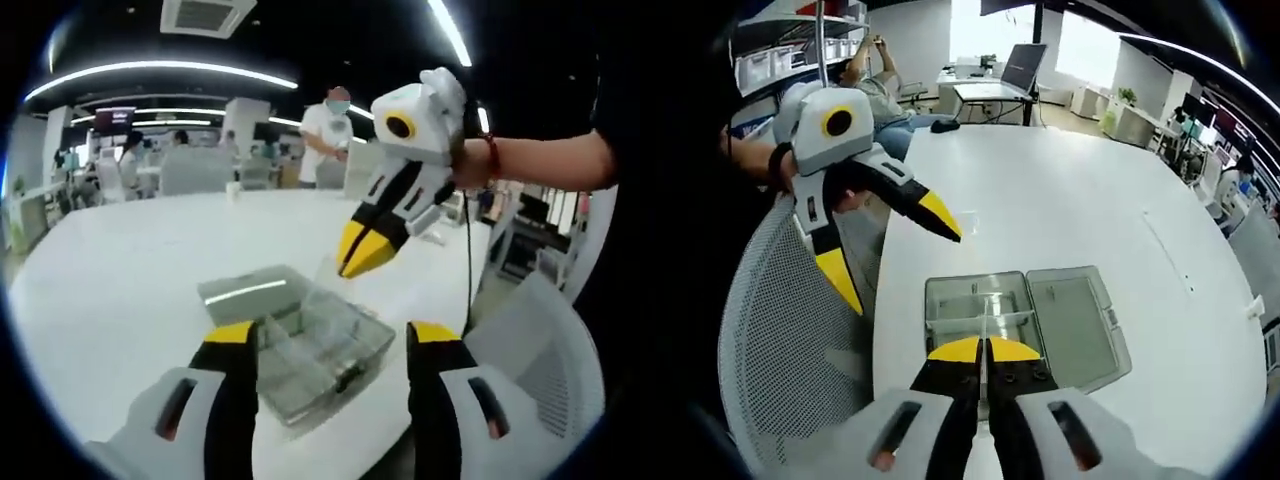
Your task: Insert the divider into the dual guide fixture by aligning both edges with the guide slots and pushing it downward to the bottom, including one-sided entry, uneven engagement, binding, and posture correction.
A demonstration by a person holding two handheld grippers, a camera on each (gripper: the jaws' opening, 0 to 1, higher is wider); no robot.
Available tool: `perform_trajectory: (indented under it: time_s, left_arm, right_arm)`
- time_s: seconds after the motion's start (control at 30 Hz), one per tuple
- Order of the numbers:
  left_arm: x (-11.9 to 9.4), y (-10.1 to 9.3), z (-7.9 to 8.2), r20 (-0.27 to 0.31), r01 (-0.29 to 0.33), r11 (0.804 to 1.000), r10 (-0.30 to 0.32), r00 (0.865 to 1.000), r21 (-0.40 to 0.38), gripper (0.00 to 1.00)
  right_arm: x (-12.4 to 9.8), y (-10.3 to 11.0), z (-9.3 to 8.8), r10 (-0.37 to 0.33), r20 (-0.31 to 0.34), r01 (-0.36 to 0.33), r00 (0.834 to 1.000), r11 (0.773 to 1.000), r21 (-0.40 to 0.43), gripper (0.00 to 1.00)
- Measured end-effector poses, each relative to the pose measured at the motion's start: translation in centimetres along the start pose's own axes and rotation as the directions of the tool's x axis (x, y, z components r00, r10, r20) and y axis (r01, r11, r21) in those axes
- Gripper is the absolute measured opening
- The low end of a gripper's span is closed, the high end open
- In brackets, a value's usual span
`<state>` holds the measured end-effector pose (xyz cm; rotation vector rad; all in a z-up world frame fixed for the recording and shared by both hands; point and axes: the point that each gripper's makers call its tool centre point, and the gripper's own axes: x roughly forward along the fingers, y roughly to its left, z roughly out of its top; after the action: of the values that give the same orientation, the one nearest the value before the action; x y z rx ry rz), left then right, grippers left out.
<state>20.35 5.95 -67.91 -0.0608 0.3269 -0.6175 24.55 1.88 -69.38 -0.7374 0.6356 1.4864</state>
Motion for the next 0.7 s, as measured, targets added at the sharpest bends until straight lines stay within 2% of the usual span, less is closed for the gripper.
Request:
perform_trajectory:
  time_s: [0.2,0.53,0.6,0.7]
  left_arm:
    - [0.0,0.6,-0.1,0.001,-0.020,1.000,0.020,1.000,-0.010,0.66]
    - [0.3,0.6,-0.5,-0.008,-0.016,0.999,0.015,1.000,-0.032,0.77]
    - [0.3,0.4,-0.2,0.011,-0.007,0.999,0.008,1.000,-0.038,0.79]
    - [0.4,0.3,-0.3,0.008,-0.004,0.999,0.004,1.000,-0.038,0.81]
  right_arm:
    - [0.5,0.0,-0.6,0.005,-0.005,-0.005,1.000,1.000,0.002,0.00]
    - [1.2,-0.2,-1.4,0.003,0.001,-0.003,1.000,1.000,-0.011,0.00]
    - [1.3,-0.2,-1.6,0.005,0.002,-0.005,1.000,1.000,-0.003,0.00]
    - [1.4,-0.2,-1.7,0.008,0.004,-0.008,1.000,1.000,0.004,0.00]
